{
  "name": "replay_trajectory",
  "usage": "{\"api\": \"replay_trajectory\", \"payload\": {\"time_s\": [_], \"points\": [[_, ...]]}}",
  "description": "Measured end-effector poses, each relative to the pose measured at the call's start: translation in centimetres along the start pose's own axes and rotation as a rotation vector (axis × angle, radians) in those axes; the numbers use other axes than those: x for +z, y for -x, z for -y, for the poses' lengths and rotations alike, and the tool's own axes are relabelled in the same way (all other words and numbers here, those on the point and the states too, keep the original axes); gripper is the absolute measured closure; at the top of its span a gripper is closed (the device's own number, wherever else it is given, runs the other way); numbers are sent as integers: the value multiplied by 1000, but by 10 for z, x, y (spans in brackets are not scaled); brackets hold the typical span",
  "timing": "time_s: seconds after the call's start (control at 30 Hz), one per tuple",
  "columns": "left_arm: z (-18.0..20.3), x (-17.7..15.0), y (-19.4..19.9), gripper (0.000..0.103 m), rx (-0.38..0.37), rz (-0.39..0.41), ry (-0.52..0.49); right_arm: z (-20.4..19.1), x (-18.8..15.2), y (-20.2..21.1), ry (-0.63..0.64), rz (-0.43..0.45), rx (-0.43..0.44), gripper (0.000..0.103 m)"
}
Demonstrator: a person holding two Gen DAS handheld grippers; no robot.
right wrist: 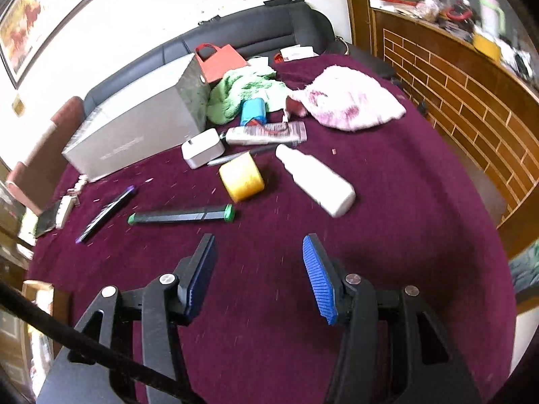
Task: Organize objects
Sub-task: 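Move both grippers back over the table toward the remaining items, then grasp the yellow-lidded round tin with right gripper while left gripper grasps a black marker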
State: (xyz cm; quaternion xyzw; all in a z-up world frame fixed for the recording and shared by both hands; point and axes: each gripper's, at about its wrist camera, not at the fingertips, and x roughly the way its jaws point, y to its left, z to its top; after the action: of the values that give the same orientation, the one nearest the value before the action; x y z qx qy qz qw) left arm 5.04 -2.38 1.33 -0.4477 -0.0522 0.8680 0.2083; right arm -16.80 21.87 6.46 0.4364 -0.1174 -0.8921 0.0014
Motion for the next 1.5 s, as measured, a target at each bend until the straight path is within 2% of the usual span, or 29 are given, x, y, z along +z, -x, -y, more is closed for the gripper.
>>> {"api": "replay_trajectory", "payload": {"time_s": [0.2, 0.3, 0.43, 0.47, 0.5, 0.53, 0.6, 0.73, 0.8, 0.87, 0.93, 0.97, 1.0, 1.03, 1.13, 1.2, 1.23, 1.37, 1.5], "points": [[0, 2, -4, 31, -43, -13, 3, -15, 40, -52, 49, -50, -75, 52], [2, 1, -3, 27, -49, -20, -9, -27, 53, -72, 83, -64, -81, 40], [5, 0, -2, 24, -52, -23, -15, -41, 55, -82, 140, -89, -91, 38], [5, -1, -1, 23, -53, -23, -15, -43, 53, -86, 155, -108, -96, 47], [5, -1, -1, 23, -55, -24, -15, -44, 50, -88, 167, -132, -96, 66], [5, 0, -2, 22, -56, -25, -15, -42, 46, -90, 163, -159, -88, 66], [5, 2, -2, 20, -63, -25, -14, -32, 37, -82, 114, -163, -45, 67], [6, 4, -7, 5, -101, -35, -22, -16, 19, -48, 57, -150, 39, 67], [8, 4, -8, 3, -106, -42, -33, -5, -1, -20, 25, -152, 117, 67], [12, 4, -8, 3, -93, -51, -50, 3, -27, 8, 31, -142, 136, 67], [10, 10, -8, 5, -112, -82, -28, 8, -57, 33, 59, -131, 113, 67], [6, 14, -8, 10, -158, -95, 12, 11, -73, 43, 67, -125, 103, 67], [0, 23, -9, 22, -230, -110, 75, 14, -86, 51, 70, -117, 104, 67], [-6, 34, -9, 24, -255, -109, 126, 18, -98, 58, 72, -108, 113, 67], [-17, 77, -6, 23, -126, -17, 188, 25, -119, 65, 66, -82, 122, 67], [-22, 110, -10, 23, -23, 53, 216, 29, -125, 58, 56, -75, 141, 67], [-25, 124, -17, 22, 3, 65, 236, 31, -124, 53, 46, -75, 157, 67], [-40, 180, -67, 22, 86, 57, 392, 39, -119, 49, 19, -67, 205, 67], [-59, 210, -126, 22, 168, 34, 514, 42, -122, 51, -8, -48, 221, 67]]}}
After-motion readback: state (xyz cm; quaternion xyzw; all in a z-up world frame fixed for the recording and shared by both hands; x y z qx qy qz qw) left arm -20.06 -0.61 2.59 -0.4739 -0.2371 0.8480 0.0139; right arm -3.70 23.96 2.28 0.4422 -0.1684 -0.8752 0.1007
